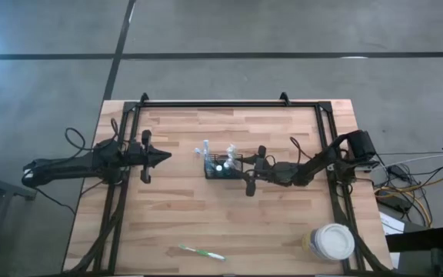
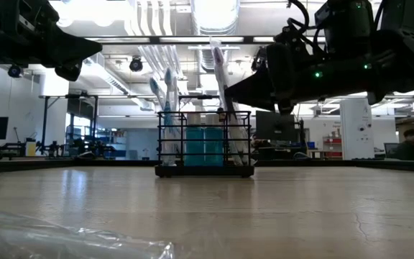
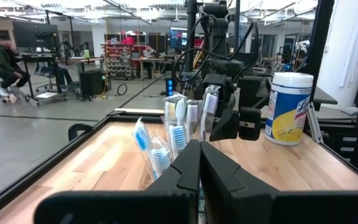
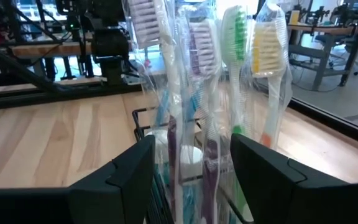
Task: Pick & Place toothbrushing station
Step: Put the green toothbrush into the black mesh organizer
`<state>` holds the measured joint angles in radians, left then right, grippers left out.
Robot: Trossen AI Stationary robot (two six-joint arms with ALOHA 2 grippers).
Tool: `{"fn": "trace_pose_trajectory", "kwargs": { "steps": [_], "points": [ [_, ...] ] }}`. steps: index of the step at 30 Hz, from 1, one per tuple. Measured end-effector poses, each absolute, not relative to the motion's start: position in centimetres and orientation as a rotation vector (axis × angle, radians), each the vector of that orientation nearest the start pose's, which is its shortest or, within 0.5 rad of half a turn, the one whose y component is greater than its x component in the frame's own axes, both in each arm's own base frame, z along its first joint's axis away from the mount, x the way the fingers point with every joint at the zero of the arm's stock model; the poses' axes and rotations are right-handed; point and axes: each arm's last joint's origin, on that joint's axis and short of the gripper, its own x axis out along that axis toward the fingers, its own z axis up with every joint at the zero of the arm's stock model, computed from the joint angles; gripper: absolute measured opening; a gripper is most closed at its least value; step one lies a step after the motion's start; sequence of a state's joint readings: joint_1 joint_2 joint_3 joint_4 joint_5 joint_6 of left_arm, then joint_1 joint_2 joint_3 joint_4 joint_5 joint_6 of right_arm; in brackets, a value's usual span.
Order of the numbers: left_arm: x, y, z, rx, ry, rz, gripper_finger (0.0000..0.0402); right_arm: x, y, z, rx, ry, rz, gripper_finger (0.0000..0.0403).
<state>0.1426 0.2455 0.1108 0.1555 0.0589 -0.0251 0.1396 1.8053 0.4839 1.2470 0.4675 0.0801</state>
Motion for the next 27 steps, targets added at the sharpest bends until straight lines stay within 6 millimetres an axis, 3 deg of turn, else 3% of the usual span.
{"fn": "trace_pose_trajectory", "kwargs": {
  "steps": [7,18,27],
  "points": [
    [11.0,1.4,19.6,-0.023,-0.021,0.083,0.001,29.2,2.8,13.0,0.045,0.07,-0.335,0.0198],
    [11.1,1.4,19.4,-0.026,-0.003,0.084,0.001,29.1,2.8,12.2,0.046,0.158,-0.341,0.0135],
    [11.1,1.4,19.4,-0.026,-0.003,0.084,0.001,28.8,3.5,13.9,0.006,0.112,-0.307,0.0125]
  ]
}}
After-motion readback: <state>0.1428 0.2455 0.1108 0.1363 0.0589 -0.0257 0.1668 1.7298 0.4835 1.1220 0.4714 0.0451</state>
